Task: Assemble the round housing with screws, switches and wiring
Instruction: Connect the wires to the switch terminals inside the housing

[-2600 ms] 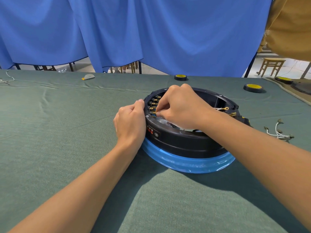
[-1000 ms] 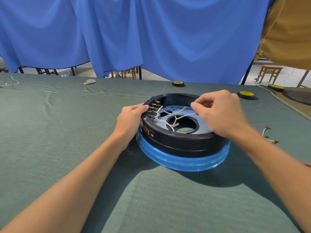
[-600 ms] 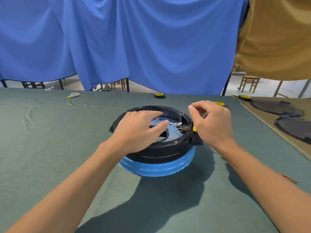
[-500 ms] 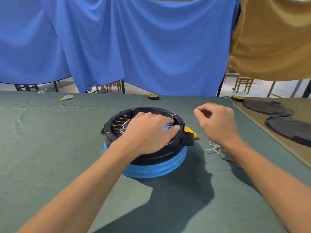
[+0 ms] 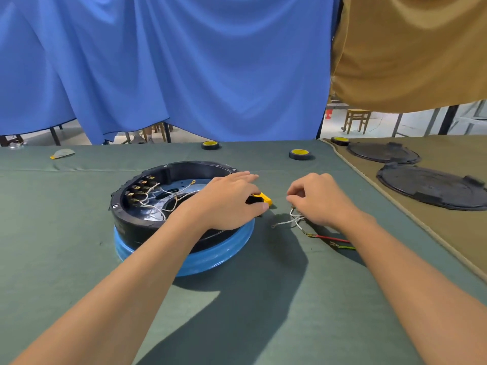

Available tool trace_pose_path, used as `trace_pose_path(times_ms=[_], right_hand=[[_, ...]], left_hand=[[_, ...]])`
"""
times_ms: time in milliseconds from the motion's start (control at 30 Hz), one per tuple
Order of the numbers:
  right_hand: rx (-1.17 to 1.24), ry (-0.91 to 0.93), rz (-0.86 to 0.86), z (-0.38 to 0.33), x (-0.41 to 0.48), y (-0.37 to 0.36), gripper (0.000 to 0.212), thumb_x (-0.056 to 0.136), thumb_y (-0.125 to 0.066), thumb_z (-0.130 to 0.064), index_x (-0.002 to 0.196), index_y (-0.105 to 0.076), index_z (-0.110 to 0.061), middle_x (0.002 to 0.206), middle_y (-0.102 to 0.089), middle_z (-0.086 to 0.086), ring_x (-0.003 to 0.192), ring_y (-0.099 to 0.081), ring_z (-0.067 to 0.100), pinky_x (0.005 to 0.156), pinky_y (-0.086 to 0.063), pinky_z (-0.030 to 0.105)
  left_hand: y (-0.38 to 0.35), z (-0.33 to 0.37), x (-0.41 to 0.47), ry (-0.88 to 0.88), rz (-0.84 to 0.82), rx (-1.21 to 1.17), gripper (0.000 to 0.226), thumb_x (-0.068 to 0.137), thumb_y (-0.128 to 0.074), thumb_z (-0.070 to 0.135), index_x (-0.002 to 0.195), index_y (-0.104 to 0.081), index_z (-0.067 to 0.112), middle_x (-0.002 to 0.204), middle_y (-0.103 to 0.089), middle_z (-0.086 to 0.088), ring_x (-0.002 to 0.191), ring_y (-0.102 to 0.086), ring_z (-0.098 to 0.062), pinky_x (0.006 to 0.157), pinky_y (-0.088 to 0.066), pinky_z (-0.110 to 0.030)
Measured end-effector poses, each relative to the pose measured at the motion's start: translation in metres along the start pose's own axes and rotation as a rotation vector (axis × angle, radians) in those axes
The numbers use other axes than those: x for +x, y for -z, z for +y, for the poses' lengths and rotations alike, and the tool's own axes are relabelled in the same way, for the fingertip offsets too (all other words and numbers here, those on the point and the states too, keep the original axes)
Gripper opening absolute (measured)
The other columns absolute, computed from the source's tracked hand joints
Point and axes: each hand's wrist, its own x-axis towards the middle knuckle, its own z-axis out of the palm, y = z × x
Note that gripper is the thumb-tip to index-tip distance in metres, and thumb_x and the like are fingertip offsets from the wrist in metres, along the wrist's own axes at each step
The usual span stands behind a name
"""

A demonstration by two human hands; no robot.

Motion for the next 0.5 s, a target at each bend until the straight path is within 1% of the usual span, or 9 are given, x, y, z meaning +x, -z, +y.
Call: trace_pose_path(times_ms=[67, 100, 167, 233, 333, 400, 433, 500], right_hand=[[-0.012, -0.032, 0.047, 0.004, 0.002, 0.008, 0.020, 0.088, -0.057, -0.016, 0.088, -0.072, -0.029, 0.096, -0.071, 0.001, 0.101, -0.059, 0.025, 0.088, -0.052, 0.043], [-0.038, -0.064, 0.044, 0.007, 0.002, 0.012, 0.022, 0.088, -0.057, -0.014, 0.087, -0.070, -0.032, 0.101, -0.070, 0.002, 0.102, -0.059, 0.026, 0.090, -0.051, 0.044], [-0.107, -0.122, -0.016, 0.013, 0.001, 0.017, 0.026, 0.087, -0.057, -0.011, 0.083, -0.064, -0.036, 0.107, -0.068, 0.005, 0.105, -0.059, 0.028, 0.092, -0.051, 0.043], [-0.105, -0.141, -0.079, 0.018, -0.001, 0.017, 0.028, 0.087, -0.056, -0.008, 0.087, -0.066, -0.035, 0.108, -0.069, 0.004, 0.107, -0.059, 0.026, 0.094, -0.050, 0.041], [-0.062, -0.132, -0.132, 0.017, -0.003, 0.013, 0.033, 0.090, -0.053, -0.004, 0.101, -0.071, -0.029, 0.108, -0.071, 0.003, 0.107, -0.060, 0.023, 0.093, -0.050, 0.037], [-0.039, -0.145, -0.125, 0.015, -0.003, 0.010, 0.035, 0.093, -0.048, -0.007, 0.108, -0.070, -0.029, 0.113, -0.069, 0.006, 0.109, -0.059, 0.025, 0.094, -0.049, 0.039], [-0.032, -0.151, -0.116, 0.015, -0.002, 0.007, 0.032, 0.095, -0.048, -0.011, 0.110, -0.069, -0.029, 0.115, -0.068, 0.007, 0.111, -0.058, 0.026, 0.095, -0.049, 0.039], [-0.032, -0.155, -0.100, 0.015, -0.002, 0.002, 0.024, 0.097, -0.050, -0.022, 0.108, -0.070, -0.028, 0.110, -0.069, 0.006, 0.108, -0.059, 0.027, 0.092, -0.049, 0.038]], left_hand=[[0.002, 0.001, -0.001, 0.003, -0.005, -0.019, 0.045, 0.099, -0.044, 0.047, 0.134, -0.057, 0.021, 0.161, -0.023, 0.004, 0.149, -0.012, -0.010, 0.119, -0.017, -0.044], [0.003, 0.002, -0.001, 0.005, -0.004, -0.031, 0.044, 0.099, -0.044, 0.046, 0.133, -0.058, 0.020, 0.161, -0.024, 0.004, 0.149, -0.012, -0.010, 0.119, -0.018, -0.045], [0.005, 0.002, -0.003, 0.009, -0.003, -0.057, 0.043, 0.100, -0.045, 0.044, 0.133, -0.058, 0.020, 0.160, -0.025, 0.004, 0.149, -0.013, -0.011, 0.119, -0.018, -0.045], [0.007, 0.003, -0.005, 0.002, -0.019, -0.084, 0.044, 0.100, -0.045, 0.043, 0.135, -0.057, 0.020, 0.161, -0.023, 0.005, 0.149, -0.011, -0.010, 0.120, -0.014, -0.039], [0.010, 0.001, -0.007, -0.001, -0.088, -0.207, 0.047, 0.099, -0.048, 0.043, 0.141, -0.050, 0.022, 0.163, -0.011, 0.008, 0.149, -0.002, -0.003, 0.117, -0.007, -0.030], [0.013, 0.000, -0.009, 0.020, -0.162, -0.337, 0.050, 0.097, -0.050, 0.045, 0.144, -0.046, 0.026, 0.163, -0.001, 0.013, 0.147, 0.007, 0.001, 0.117, -0.003, -0.029], [0.015, 0.000, -0.009, 0.026, -0.192, -0.378, 0.052, 0.097, -0.051, 0.046, 0.144, -0.045, 0.027, 0.163, 0.003, 0.015, 0.146, 0.010, 0.002, 0.117, -0.001, -0.031], [0.015, 0.000, -0.010, 0.034, -0.200, -0.406, 0.055, 0.095, -0.053, 0.049, 0.145, -0.043, 0.029, 0.162, 0.004, 0.016, 0.146, 0.011, 0.002, 0.118, -0.001, -0.032]])
